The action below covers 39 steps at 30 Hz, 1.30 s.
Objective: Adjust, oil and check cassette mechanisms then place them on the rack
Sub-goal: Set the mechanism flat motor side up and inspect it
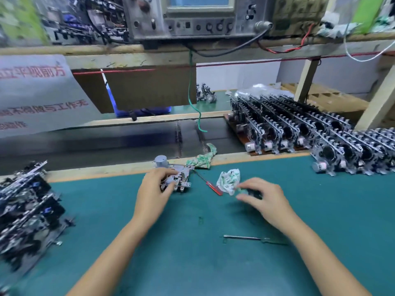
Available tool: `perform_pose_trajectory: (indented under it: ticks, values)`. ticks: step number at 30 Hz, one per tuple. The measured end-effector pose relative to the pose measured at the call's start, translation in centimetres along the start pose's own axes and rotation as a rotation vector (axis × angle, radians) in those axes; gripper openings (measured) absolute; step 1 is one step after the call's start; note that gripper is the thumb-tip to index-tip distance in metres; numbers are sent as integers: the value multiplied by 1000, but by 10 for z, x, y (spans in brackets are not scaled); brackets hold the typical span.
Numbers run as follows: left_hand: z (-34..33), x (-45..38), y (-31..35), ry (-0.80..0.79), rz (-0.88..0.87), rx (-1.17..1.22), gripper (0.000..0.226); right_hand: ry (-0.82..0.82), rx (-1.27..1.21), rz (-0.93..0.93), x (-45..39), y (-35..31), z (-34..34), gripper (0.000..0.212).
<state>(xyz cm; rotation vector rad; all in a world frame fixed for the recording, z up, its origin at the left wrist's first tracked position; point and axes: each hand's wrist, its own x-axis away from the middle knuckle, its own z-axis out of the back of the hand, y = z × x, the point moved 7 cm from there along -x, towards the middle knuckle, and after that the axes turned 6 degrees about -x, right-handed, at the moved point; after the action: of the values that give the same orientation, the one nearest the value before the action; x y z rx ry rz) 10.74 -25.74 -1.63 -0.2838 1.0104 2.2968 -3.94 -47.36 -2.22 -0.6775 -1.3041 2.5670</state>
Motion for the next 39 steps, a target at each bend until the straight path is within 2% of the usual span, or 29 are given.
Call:
perform_pose_trajectory:
  ticks: [2, 4, 8, 12, 14, 16, 17, 19, 20, 22, 24, 27, 30, 33, 39]
  values:
    - [-2, 0, -5, 5, 33, 23, 21, 209, -189, -31, -1, 1, 12, 24]
    - [-7, 1, -7, -14, 29, 23, 19, 339, -348, -53, 1, 4, 14, 29]
    - [-12, 6, -6, -35, 5, 16, 18, 412, -372, -43, 7, 8, 14, 33]
    - [-10, 12, -1, -19, 3, 63, 19, 499, -413, -79, 14, 15, 14, 49]
    - [-5, 14, -2, 12, -5, 72, 22, 668, -254, 59, 25, -2, 28, 45]
    - [2, 14, -8, 42, 8, 65, 25, 767, -19, 392, 41, -38, 31, 34]
    - [6, 13, -14, 57, 21, 55, 29, 716, 39, 525, 46, -54, 20, 28]
    - [12, 10, -31, 68, 73, -7, 50, 472, 178, 601, 39, -74, -15, 19]
    - [13, 8, -41, 58, 121, -71, 62, 328, 306, 535, 28, -77, -37, 19]
    - [13, 2, -62, -1, 230, -221, 81, 15, 543, 226, 0, -59, -79, 33]
    - [8, -6, -77, -103, 277, -286, 88, -196, 680, -64, -25, -33, -104, 51]
    - [2, -19, -86, -234, 229, -313, 68, -274, 791, -108, -57, -26, -124, 60]
    - [6, -26, -82, -272, 143, -469, 47, -354, 768, -35, -68, -30, -134, 53]
    - [11, -21, -70, -284, 42, -619, 53, -368, 706, 5, -61, -32, -126, 44]
    - [4, 41, -27, -344, -69, -463, 65, -436, 576, -76, 2, -15, -82, 39]
